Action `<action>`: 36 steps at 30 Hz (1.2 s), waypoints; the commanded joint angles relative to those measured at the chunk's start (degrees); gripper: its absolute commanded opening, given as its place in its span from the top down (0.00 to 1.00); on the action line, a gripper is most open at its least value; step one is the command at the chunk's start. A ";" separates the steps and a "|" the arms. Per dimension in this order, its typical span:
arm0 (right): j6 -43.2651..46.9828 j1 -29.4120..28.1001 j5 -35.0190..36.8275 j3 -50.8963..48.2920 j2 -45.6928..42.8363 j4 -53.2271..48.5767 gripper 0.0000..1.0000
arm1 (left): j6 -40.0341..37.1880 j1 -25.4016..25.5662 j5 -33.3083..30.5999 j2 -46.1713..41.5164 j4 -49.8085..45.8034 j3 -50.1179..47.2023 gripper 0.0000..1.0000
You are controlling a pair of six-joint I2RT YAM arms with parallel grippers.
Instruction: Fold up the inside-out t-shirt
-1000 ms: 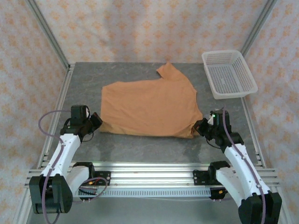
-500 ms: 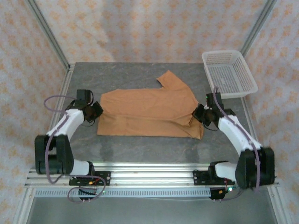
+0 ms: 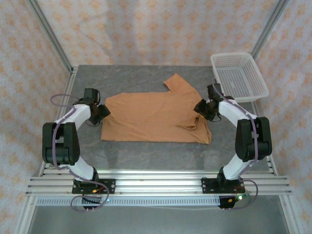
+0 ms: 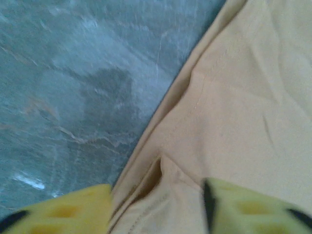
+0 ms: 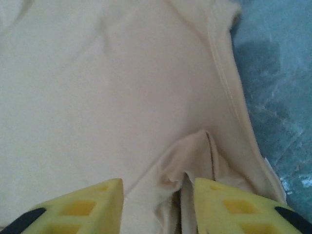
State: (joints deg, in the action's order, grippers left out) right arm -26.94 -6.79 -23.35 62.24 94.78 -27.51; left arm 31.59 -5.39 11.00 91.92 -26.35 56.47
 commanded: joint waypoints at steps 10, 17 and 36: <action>0.93 -7.70 7.44 -4.60 -6.05 -6.22 0.64 | 1.05 10.73 -8.42 -13.10 -1.39 -2.75 0.34; -0.16 -8.86 7.18 -5.84 -4.88 -5.28 0.64 | 0.67 10.91 -8.81 -14.79 -2.55 -3.61 0.38; -1.71 -9.73 5.96 0.75 -5.10 -10.22 1.00 | 0.57 10.92 -9.03 -14.32 -2.52 -3.69 0.42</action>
State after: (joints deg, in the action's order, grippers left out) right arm -28.71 -15.99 -17.98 59.33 91.74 -34.44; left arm 31.64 5.54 3.95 78.04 -27.90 53.08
